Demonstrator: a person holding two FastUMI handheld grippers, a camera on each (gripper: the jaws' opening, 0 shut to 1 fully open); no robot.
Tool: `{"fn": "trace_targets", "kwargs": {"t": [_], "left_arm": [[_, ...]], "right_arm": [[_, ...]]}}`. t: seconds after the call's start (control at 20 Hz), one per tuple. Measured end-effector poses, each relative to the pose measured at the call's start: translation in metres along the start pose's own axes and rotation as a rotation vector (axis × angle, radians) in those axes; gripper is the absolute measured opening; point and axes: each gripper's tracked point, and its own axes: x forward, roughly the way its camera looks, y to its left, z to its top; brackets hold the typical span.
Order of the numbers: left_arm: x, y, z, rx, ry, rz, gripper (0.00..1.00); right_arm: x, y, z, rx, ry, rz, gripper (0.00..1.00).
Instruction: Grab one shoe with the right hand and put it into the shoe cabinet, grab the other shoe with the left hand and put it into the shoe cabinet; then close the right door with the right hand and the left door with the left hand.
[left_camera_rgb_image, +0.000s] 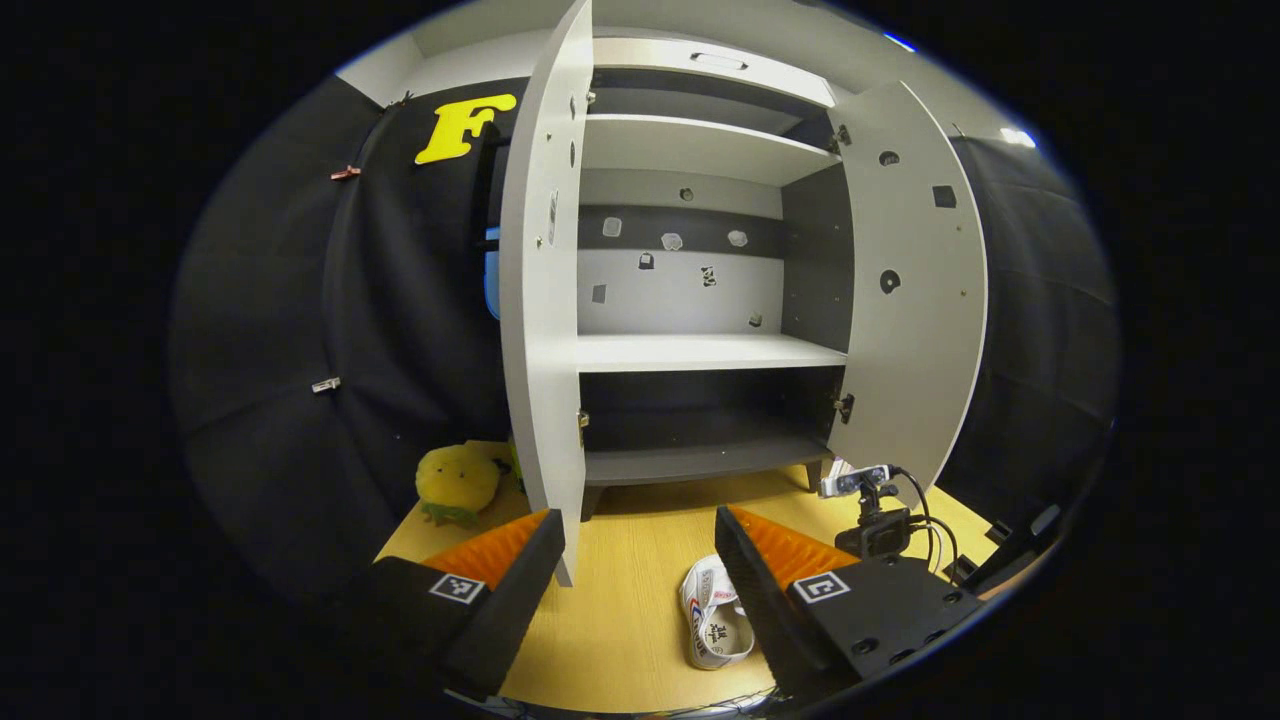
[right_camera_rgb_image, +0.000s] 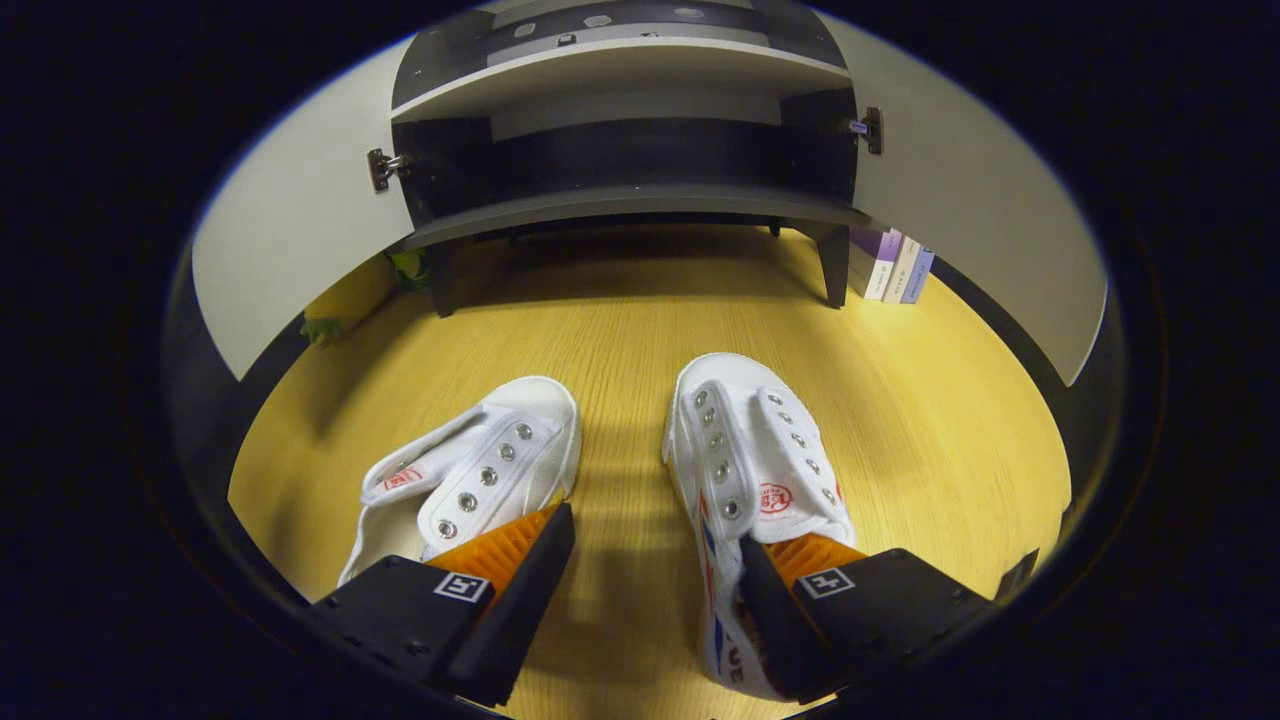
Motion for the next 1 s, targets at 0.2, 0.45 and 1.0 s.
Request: {"fn": "trace_targets", "kwargs": {"t": [0.2, 0.45, 1.0], "left_arm": [[0.002, -0.011, 0.0, -0.006, -0.003, -0.003, 0.95], [0.0, -0.023, -0.011, -0.002, 0.005, -0.008, 0.95], [-0.015, -0.043, -0.016, 0.01, 0.002, -0.059, 0.95]], "right_arm": [[0.007, -0.02, 0.002, 0.036, 0.019, -0.048, 0.25], [0.002, -0.019, 0.004, 0.056, 0.049, 0.025, 0.09], [-0.033, -0.02, 0.054, 0.094, -0.022, 0.058, 0.05]]}}
